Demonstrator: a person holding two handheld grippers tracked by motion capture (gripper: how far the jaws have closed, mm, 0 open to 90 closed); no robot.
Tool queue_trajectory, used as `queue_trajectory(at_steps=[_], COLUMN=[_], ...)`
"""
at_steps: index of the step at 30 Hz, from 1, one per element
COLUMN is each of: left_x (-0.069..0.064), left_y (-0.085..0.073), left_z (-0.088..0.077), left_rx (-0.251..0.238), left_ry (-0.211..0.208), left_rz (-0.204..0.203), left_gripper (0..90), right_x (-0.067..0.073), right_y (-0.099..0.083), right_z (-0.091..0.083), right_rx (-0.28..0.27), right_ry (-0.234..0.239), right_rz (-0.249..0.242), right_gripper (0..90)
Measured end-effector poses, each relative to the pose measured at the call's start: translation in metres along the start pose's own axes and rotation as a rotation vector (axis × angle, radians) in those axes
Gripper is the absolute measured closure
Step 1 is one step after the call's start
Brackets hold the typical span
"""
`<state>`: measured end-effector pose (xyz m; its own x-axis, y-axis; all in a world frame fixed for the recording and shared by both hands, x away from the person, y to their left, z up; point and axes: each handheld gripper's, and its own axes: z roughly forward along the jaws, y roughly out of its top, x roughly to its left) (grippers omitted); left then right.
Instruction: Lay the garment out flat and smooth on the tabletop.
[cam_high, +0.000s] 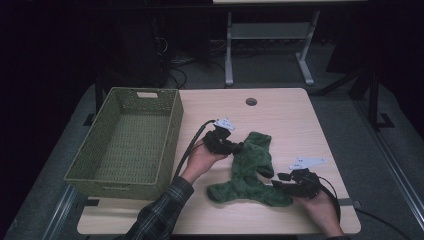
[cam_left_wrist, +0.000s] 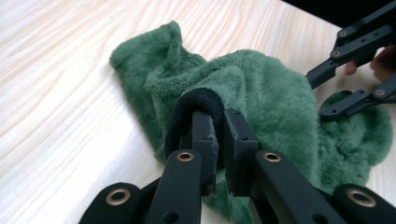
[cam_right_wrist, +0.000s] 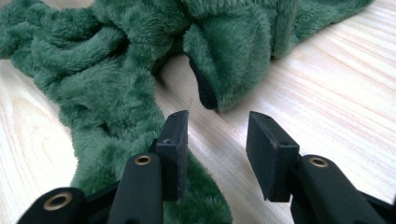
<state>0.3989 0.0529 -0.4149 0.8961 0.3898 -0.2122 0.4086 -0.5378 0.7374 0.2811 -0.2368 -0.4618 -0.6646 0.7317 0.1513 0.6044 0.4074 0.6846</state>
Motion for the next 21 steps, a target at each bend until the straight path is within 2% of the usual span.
queue_trajectory(at_steps=[4,11,15,19,21], left_x=[-0.002,-0.004,-0.004,-0.005,-0.005], left_y=[-0.006,-0.010,-0.011,-0.011,-0.011], left_z=[-0.011,-0.015,-0.015,-0.015,-0.017], left_rx=[-0.024,-0.024,-0.017,-0.019,-0.020], left_ry=[-0.002,-0.005,-0.008,-0.006,-0.002], left_rz=[-0.007,-0.007,-0.008,-0.012,-0.014], left_gripper=[84.0,84.0,84.0,84.1,84.2], right_x=[0.001,0.001,0.000,-0.004,-0.007], right_y=[0.001,0.010,0.014,0.018,0.020], right_z=[0.003,0.015,0.019,0.021,0.019], right_rx=[0.000,-0.014,-0.014,-0.010,-0.015], right_ry=[0.006,0.013,0.005,-0.014,-0.027], right_rz=[0.000,0.020,0.029,0.024,0.014], right_gripper=[58.5,60.5,66.1,78.3,80.6])
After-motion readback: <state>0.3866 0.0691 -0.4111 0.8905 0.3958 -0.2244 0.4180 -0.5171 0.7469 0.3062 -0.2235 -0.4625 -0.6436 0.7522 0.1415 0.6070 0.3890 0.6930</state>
